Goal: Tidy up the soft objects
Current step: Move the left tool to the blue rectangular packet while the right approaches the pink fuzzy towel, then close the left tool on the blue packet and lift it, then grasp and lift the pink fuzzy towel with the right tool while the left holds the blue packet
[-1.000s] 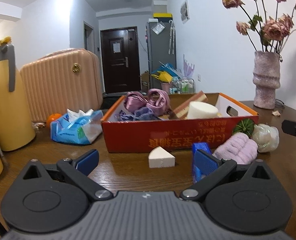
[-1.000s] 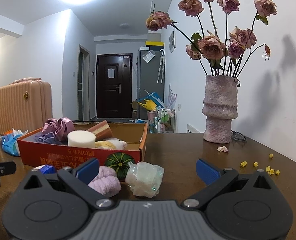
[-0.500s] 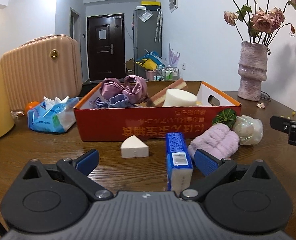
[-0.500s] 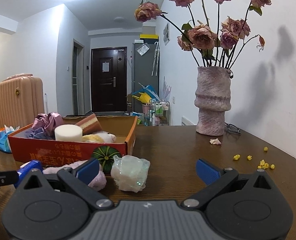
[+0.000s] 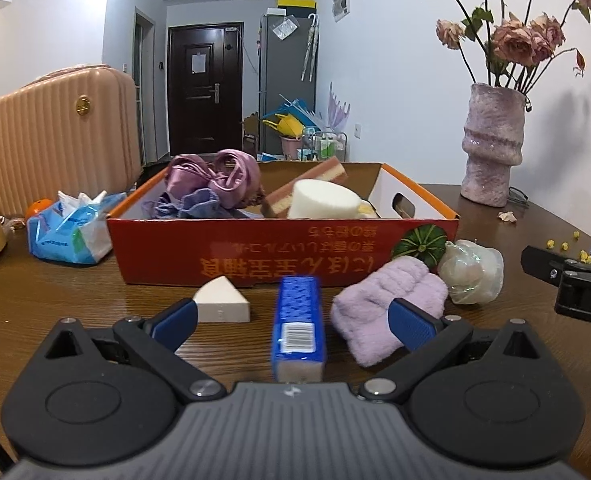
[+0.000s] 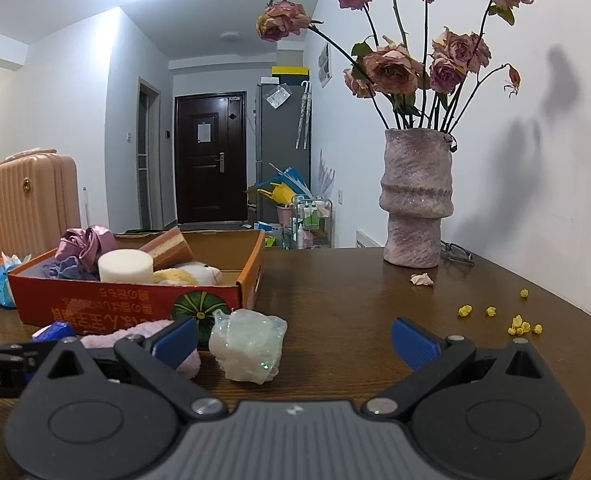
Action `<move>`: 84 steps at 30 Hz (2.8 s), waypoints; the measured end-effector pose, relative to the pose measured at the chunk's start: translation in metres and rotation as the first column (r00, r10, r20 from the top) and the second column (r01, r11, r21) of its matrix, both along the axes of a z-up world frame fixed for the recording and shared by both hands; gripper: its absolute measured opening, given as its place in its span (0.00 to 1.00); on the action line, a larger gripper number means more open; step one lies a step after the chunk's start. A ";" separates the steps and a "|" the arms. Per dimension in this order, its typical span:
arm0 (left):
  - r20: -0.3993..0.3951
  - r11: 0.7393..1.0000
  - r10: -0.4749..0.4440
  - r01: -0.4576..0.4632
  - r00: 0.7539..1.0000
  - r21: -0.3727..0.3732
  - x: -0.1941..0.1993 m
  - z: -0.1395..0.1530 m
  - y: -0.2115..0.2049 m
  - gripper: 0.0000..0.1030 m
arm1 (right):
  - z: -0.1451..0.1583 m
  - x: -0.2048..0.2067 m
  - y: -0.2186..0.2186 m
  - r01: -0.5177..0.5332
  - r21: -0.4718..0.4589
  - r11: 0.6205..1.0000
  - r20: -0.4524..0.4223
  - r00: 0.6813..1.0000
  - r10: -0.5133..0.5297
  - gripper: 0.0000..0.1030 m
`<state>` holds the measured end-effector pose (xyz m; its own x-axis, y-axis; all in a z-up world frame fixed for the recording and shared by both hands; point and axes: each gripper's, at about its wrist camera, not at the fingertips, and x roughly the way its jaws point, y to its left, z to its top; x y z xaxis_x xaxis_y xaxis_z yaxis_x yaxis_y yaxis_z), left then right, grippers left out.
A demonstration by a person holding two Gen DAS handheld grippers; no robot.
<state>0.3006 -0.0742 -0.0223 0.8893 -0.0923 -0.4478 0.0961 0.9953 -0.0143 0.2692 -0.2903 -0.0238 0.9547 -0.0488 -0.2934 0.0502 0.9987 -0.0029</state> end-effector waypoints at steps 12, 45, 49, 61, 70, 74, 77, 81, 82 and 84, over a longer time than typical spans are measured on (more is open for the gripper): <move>-0.059 1.000 0.024 -0.024 0.998 0.008 0.010 -0.008 0.000 1.00 | 0.000 0.000 -0.002 0.005 0.012 1.000 -0.003 1.000 -0.005 1.00; -0.133 0.999 0.047 -0.050 0.990 -0.020 0.027 -0.015 0.018 0.24 | -0.001 0.001 -0.002 0.027 0.005 1.000 -0.002 1.000 -0.027 1.00; -0.101 0.998 0.060 -0.062 0.993 -0.021 0.023 -0.008 0.023 0.24 | 0.000 0.000 -0.003 0.038 0.001 0.999 0.008 0.999 -0.038 1.00; -0.046 0.998 0.069 -0.069 0.997 -0.014 0.015 0.002 0.035 0.24 | 0.000 -0.005 0.016 -0.009 -0.013 1.000 0.025 1.000 0.010 1.00; -0.035 0.996 0.091 -0.091 0.995 -0.009 0.013 0.003 0.053 0.24 | -0.002 -0.003 0.047 -0.075 -0.040 0.996 0.011 0.997 0.075 1.00; -0.028 0.995 0.098 -0.098 0.995 -0.008 0.012 0.004 0.062 0.24 | -0.004 0.001 0.060 -0.093 -0.046 0.995 -0.006 0.996 0.093 1.00; -0.023 0.995 0.104 -0.104 0.994 -0.005 0.011 0.005 0.068 0.24 | -0.005 0.005 0.068 -0.104 -0.050 0.993 -0.020 0.994 0.103 1.00; -0.017 0.994 0.111 -0.111 0.994 -0.003 0.011 0.005 0.076 0.24 | -0.008 0.011 0.081 -0.119 -0.055 0.991 -0.044 0.992 0.117 1.00; -0.016 0.994 0.112 -0.112 0.994 -0.001 0.011 0.005 0.078 0.24 | -0.008 0.013 0.084 -0.122 -0.058 0.991 -0.053 0.991 0.119 1.00; -0.016 0.993 0.114 -0.114 0.993 -0.001 0.012 0.005 0.082 0.24 | -0.010 0.018 0.090 -0.129 -0.063 0.990 -0.071 0.990 0.125 1.00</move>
<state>0.3122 0.0077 -0.0168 0.8868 0.0088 -0.4620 -0.0185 0.9997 -0.0164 0.2870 -0.2002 -0.0338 0.9327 0.0500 -0.3571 -0.0797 0.9944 -0.0690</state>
